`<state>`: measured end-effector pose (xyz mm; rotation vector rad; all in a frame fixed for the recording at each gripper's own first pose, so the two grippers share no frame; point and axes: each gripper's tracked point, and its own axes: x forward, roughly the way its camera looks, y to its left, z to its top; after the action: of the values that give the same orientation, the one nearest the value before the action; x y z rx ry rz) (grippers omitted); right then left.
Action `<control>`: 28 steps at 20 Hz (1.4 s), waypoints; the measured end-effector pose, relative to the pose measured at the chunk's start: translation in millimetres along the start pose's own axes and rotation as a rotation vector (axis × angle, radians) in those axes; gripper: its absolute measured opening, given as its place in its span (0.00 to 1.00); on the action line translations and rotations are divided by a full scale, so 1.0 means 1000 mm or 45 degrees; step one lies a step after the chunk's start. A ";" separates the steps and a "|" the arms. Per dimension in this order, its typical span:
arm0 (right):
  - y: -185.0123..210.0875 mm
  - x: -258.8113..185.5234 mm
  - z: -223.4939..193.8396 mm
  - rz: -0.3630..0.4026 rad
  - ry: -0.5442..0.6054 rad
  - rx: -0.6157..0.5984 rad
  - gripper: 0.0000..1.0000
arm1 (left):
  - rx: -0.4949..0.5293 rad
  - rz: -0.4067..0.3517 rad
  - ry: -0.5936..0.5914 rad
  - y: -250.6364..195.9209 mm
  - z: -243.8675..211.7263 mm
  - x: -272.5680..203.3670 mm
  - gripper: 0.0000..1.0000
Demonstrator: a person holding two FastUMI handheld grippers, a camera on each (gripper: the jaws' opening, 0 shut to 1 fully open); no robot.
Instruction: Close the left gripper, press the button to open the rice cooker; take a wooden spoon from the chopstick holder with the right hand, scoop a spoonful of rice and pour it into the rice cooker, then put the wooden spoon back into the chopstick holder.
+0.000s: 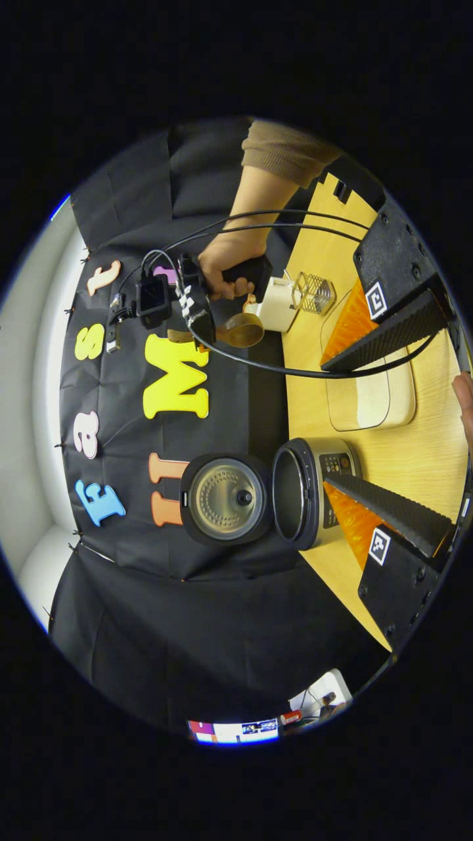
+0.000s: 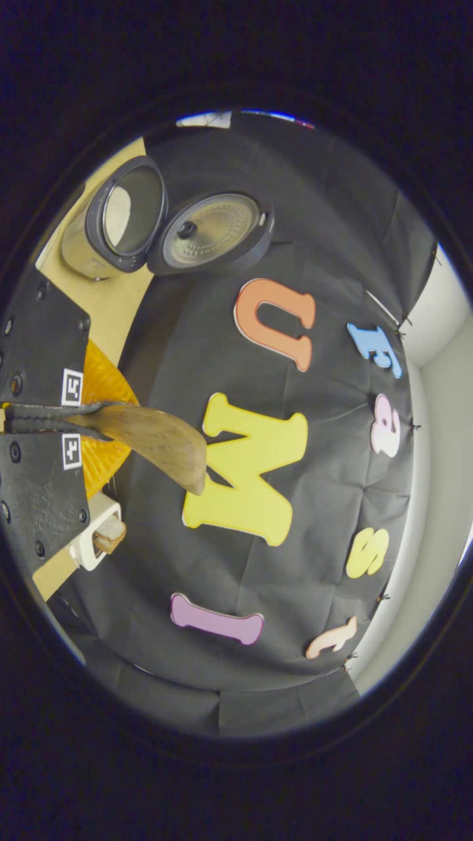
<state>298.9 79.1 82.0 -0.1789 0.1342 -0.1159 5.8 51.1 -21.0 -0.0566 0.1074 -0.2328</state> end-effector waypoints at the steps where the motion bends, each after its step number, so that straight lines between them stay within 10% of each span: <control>1: -0.011 0.004 -0.007 -0.020 0.020 0.016 0.01 | -0.017 -0.012 -0.012 0.002 0.005 0.000 0.99; 28: -0.144 0.008 -0.160 -0.199 0.288 0.362 0.10 | 0.016 0.171 0.068 0.034 -0.023 0.009 0.99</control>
<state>269.5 -89.9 -47.9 0.1090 0.3268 -0.3088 19.1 80.8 -46.9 -0.0305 0.1619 -0.1009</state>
